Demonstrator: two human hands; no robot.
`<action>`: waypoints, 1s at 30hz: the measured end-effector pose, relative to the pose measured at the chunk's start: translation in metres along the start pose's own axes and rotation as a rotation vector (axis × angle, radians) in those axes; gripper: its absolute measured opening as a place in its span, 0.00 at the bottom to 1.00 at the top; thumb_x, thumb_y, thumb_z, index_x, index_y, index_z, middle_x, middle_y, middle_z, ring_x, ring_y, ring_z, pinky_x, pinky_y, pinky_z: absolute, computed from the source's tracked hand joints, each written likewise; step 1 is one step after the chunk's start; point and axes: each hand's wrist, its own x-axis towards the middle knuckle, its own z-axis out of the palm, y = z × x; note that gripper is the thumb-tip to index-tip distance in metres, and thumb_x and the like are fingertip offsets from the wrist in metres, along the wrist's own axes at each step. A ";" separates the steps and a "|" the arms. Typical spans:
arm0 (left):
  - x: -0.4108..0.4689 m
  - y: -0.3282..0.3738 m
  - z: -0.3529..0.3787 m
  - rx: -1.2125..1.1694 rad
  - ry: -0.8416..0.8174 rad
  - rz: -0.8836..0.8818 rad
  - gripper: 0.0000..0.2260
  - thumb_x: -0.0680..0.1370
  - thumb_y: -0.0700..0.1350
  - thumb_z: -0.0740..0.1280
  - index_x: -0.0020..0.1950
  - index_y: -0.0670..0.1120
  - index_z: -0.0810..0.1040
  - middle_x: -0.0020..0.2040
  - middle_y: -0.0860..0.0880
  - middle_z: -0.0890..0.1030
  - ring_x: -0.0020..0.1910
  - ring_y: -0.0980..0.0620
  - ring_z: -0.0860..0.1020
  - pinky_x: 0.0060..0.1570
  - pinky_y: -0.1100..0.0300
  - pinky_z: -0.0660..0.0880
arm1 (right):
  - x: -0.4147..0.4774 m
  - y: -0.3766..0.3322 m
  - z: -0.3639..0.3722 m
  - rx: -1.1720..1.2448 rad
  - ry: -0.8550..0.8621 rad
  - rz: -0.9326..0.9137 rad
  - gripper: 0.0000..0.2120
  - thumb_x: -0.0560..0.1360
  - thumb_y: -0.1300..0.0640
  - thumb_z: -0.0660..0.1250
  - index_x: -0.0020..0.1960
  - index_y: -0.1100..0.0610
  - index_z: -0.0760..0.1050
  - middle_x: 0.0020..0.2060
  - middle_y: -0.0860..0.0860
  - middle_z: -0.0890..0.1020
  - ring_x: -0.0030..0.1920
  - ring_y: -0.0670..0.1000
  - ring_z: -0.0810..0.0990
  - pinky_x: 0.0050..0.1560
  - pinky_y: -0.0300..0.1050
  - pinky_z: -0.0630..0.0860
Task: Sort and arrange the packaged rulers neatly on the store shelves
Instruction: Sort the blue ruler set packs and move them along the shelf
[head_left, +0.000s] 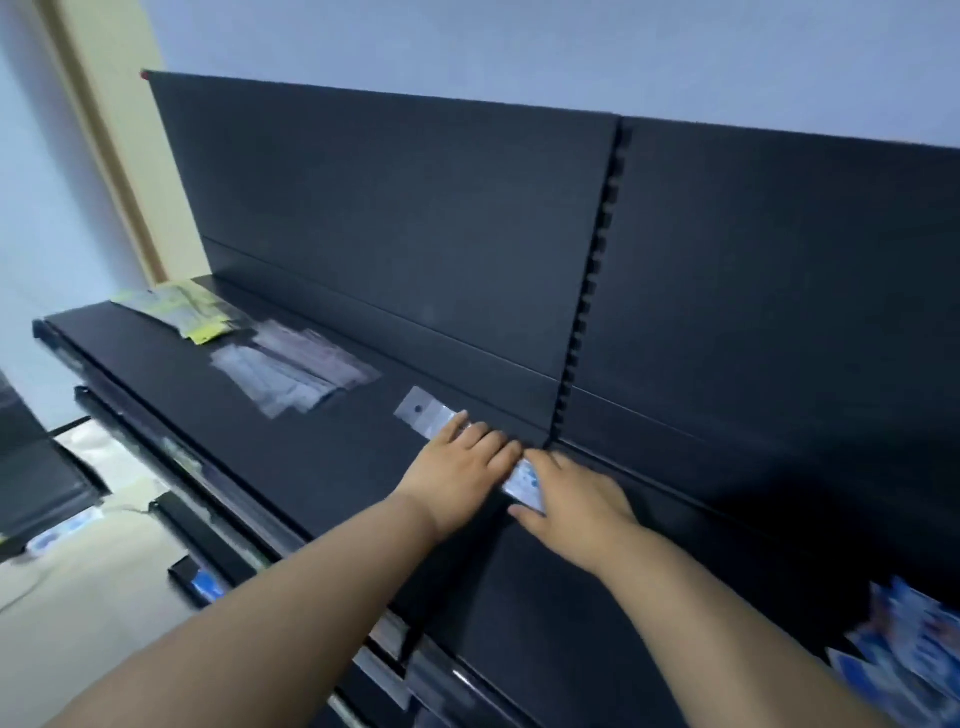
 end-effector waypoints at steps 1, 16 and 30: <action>-0.013 -0.031 0.008 -0.014 -0.030 -0.025 0.18 0.70 0.43 0.59 0.60 0.46 0.68 0.49 0.48 0.82 0.50 0.46 0.81 0.56 0.47 0.76 | 0.024 -0.028 0.007 -0.008 -0.006 -0.016 0.26 0.76 0.40 0.59 0.70 0.50 0.60 0.63 0.49 0.72 0.60 0.52 0.75 0.55 0.47 0.71; -0.106 -0.332 0.083 -0.083 -0.475 -0.435 0.30 0.82 0.47 0.55 0.77 0.58 0.40 0.78 0.52 0.43 0.77 0.50 0.43 0.75 0.51 0.42 | 0.260 -0.289 0.077 0.063 -0.141 -0.008 0.32 0.79 0.42 0.56 0.75 0.58 0.53 0.69 0.57 0.64 0.68 0.55 0.65 0.64 0.49 0.67; -0.113 -0.339 0.118 -0.376 -0.608 -0.536 0.25 0.82 0.58 0.43 0.77 0.56 0.39 0.77 0.55 0.37 0.76 0.54 0.37 0.74 0.52 0.37 | 0.265 -0.273 0.103 -0.068 -0.375 -0.099 0.31 0.80 0.39 0.38 0.76 0.52 0.34 0.75 0.47 0.34 0.74 0.48 0.30 0.70 0.61 0.27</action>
